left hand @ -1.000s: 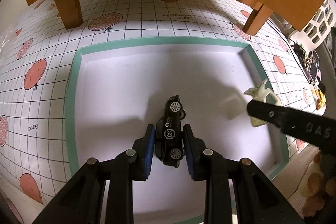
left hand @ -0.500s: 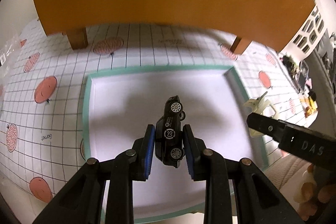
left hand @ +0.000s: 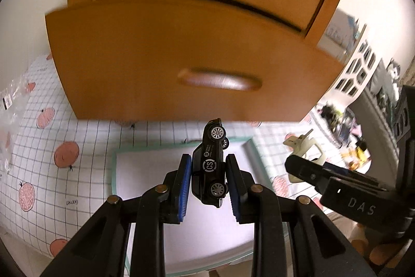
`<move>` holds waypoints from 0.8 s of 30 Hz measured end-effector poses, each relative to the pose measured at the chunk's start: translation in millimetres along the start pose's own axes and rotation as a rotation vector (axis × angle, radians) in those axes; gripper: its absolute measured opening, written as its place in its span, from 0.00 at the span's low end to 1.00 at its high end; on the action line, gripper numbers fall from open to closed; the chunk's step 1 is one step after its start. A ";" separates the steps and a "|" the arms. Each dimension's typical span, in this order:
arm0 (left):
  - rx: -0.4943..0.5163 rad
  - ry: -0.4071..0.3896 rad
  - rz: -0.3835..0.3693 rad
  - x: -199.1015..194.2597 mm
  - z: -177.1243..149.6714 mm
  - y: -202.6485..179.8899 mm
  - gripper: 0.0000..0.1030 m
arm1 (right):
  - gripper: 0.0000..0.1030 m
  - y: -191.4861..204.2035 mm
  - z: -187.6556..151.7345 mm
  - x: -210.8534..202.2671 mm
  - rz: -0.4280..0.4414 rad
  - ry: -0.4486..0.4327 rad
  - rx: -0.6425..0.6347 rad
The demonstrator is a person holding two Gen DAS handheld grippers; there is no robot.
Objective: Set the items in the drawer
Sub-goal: 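Carry the hair clip with the right tool while the left tool carries the toy car to the drawer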
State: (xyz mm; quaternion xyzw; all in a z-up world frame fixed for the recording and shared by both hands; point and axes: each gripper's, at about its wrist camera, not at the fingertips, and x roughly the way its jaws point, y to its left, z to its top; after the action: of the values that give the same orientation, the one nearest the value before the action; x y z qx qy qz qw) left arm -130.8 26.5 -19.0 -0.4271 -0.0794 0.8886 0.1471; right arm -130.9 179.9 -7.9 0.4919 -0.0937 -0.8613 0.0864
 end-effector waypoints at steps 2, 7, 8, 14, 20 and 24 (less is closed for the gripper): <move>-0.001 -0.022 -0.013 -9.0 6.1 -1.3 0.27 | 0.59 4.0 4.7 -8.9 0.005 -0.023 -0.007; -0.019 -0.082 -0.044 -31.8 24.0 -3.4 0.27 | 0.59 14.6 18.6 -31.7 0.023 -0.072 -0.023; -0.023 -0.093 -0.050 -36.1 28.4 -3.2 0.27 | 0.59 17.0 22.2 -36.5 0.025 -0.080 -0.026; -0.043 -0.153 -0.069 -60.3 47.5 -3.8 0.27 | 0.59 26.8 37.6 -59.5 0.046 -0.126 -0.029; -0.072 -0.200 -0.080 -78.7 59.9 7.7 0.27 | 0.59 31.6 51.0 -77.2 0.052 -0.164 -0.029; -0.079 -0.221 -0.076 -83.4 68.3 11.0 0.27 | 0.59 32.5 60.5 -85.4 0.052 -0.188 -0.028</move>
State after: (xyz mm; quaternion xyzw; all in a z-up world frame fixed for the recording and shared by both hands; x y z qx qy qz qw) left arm -136.9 -12.4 82.0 -0.3286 -0.1462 0.9202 0.1543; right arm -138.5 173.7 101.3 0.4049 -0.1020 -0.9024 0.1062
